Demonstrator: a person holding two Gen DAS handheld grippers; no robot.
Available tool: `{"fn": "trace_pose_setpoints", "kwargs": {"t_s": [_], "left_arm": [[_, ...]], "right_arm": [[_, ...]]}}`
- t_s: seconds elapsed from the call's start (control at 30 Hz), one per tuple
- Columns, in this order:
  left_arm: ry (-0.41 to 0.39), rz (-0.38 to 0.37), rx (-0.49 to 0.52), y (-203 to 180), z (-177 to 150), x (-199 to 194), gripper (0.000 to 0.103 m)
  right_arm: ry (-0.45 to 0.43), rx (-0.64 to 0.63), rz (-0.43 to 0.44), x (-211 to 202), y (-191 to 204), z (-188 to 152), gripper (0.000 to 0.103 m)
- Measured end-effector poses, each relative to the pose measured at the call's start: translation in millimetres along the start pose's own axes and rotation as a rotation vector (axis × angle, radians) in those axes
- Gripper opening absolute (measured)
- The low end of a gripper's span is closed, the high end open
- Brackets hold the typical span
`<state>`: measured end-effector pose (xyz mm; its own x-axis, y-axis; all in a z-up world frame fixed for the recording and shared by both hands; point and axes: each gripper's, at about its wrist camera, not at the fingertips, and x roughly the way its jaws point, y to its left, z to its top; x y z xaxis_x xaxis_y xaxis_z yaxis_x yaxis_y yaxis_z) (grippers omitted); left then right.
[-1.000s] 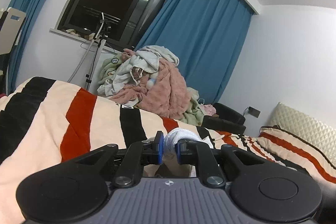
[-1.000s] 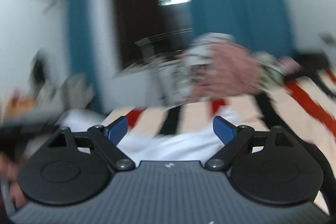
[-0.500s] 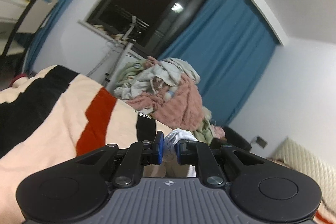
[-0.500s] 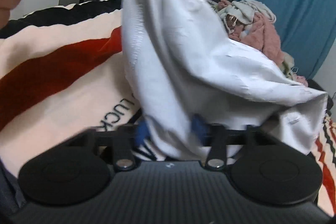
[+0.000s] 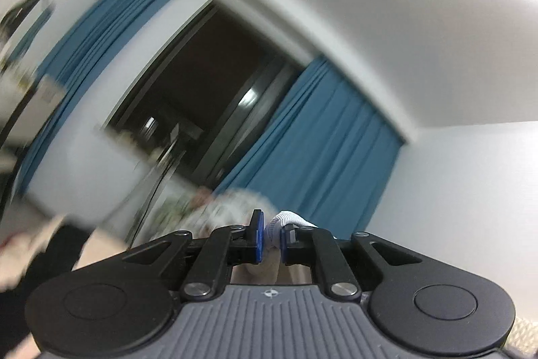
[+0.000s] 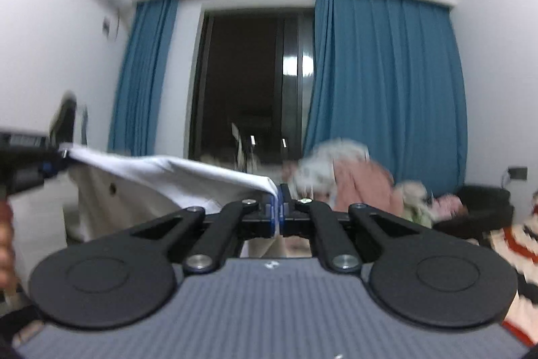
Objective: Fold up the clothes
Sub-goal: 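Hold the shirt by two edges and raise it high with both grippers, then lower the shirt onto the bed and open both grippers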
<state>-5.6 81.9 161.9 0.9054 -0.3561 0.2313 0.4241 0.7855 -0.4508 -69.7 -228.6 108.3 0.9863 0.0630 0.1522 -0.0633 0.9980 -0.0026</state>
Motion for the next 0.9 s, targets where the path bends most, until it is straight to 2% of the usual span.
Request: {"fn": "trace_pose_setpoints", "kwargs": {"t_s": [0.07, 0.2, 0.33, 0.43, 0.53, 0.6, 0.67, 0.77, 0.9], "left_arm": [[-0.045, -0.027, 0.064, -33, 34, -3, 0.01], [-0.119, -0.071, 0.127, -90, 105, -14, 0.009], [-0.189, -0.081, 0.186, -143, 169, -24, 0.009], [-0.229, -0.068, 0.238, -175, 199, -16, 0.01], [-0.225, -0.035, 0.283, -185, 201, 7, 0.01], [-0.19, -0.003, 0.308, -177, 188, 28, 0.01], [-0.133, 0.03, 0.325, -159, 167, 51, 0.01], [-0.016, 0.081, 0.321, -117, 122, 98, 0.01], [0.133, 0.159, 0.292, -42, 53, 185, 0.01]], "right_arm": [[-0.07, 0.029, 0.013, -1, -14, 41, 0.004], [-0.188, 0.084, 0.061, -15, -39, 123, 0.004], [-0.295, 0.082, 0.118, -30, -59, 201, 0.004], [-0.345, 0.066, 0.139, -38, -64, 251, 0.004], [-0.33, 0.059, 0.13, -15, -69, 279, 0.004], [-0.273, 0.092, 0.138, 11, -76, 280, 0.004], [-0.198, 0.123, 0.146, 40, -81, 265, 0.004], [-0.091, 0.131, 0.131, 87, -86, 219, 0.004], [0.044, 0.128, 0.092, 164, -89, 143, 0.004]]}}
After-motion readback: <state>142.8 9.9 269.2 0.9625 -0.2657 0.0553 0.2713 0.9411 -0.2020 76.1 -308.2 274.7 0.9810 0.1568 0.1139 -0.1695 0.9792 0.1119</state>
